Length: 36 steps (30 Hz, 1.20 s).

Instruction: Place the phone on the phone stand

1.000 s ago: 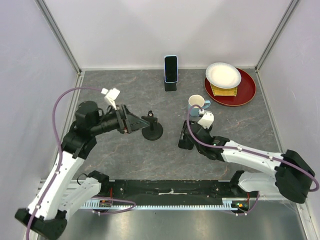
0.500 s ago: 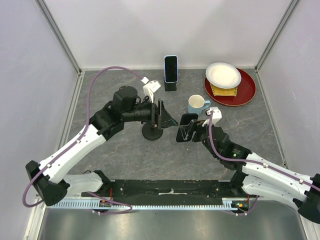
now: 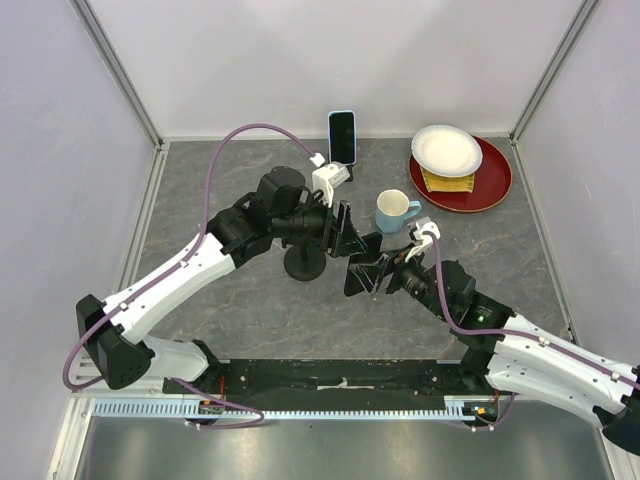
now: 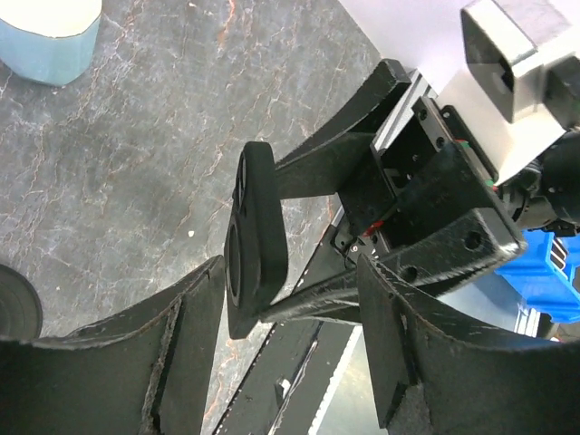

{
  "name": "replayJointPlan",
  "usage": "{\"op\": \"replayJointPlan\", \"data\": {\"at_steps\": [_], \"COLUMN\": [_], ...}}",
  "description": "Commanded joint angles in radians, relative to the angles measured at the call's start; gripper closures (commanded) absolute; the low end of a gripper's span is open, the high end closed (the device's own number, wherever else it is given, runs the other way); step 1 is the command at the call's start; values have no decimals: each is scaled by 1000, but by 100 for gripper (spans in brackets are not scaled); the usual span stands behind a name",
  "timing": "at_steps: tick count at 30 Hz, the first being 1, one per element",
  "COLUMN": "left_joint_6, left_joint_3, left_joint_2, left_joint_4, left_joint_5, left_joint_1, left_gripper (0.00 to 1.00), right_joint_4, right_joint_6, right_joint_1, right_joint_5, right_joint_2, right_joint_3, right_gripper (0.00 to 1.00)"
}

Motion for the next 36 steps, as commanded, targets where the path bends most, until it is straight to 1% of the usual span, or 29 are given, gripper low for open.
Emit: {"op": "replayJointPlan", "data": {"at_steps": [1, 4, 7, 10, 12, 13, 15, 16, 18, 19, 22, 23, 24, 26, 27, 29, 31, 32, 34, 36], "left_joint_6": [24, 15, 4, -2, -2, -2, 1, 3, 10, 12, 24, 35, 39, 61, 69, 84, 95, 110, 131, 167], "left_joint_3": [36, 36, 29, 28, 29, 28, 31, 31, 28, 20, 0, -6, -12, -18, -20, -20, -12, -6, 9, 22], "left_joint_2": [22, 43, 55, 63, 69, 69, 71, 71, 68, 66, 39, 30, 20, -10, -21, -46, -56, -59, -64, -69], "left_joint_4": [15, 15, 12, 15, 14, 14, 15, 14, 10, 7, 12, 15, 18, 18, 15, 7, -2, -14, -28, -34], "left_joint_5": [14, 20, 22, 25, 26, 28, 37, 54, 72, 80, 95, 95, 98, 101, 101, 104, 121, 130, 166, 227], "left_joint_1": [-2, -2, -3, -2, -3, -2, -2, -2, -2, -2, -2, -2, -3, -2, -3, 0, 0, -2, 0, 1], "left_gripper": [34, 35, 42, 47, 55, 61, 70, 81, 97, 98, 98, 98, 98, 98, 98, 98, 98, 98, 98, 98], "right_joint_4": [133, 146, 154, 163, 163, 162, 154, 151, 131, 122, 79, 65, 33, -8, -49, -90, -97, -97, -94, -78], "right_joint_6": [-5, 3, 11, 18, 17, 17, 14, 12, 9, 9, 2, -3, -9, -21, -25, -31, -28, -23, -23, -26], "right_joint_1": [6, 12, 18, 21, 29, 29, 33, 35, 34, 35, 34, 35, 35, 35, 34, 35, 35, 35, 34, 35], "right_joint_5": [-67, -78, -84, -98, -99, -99, -99, -99, -98, -93, -109, -124, -132, -148, -150, -167, -182, -201, -219, -294], "right_joint_2": [-19, -22, -27, -25, -19, -13, -8, -5, 1, 10, 35, 44, 52, 79, 87, 98, 76, 64, 15, -31], "right_joint_3": [13, 12, 12, 12, 15, 19, 22, 27, 35, 45, 71, 81, 90, 124, 133, 150, 136, 127, 98, 64], "right_gripper": [100, 100, 100, 100, 100, 100, 100, 100, 99, 97, 79, 71, 55, 41, 32, 26, 23, 20, 18, 15]}}
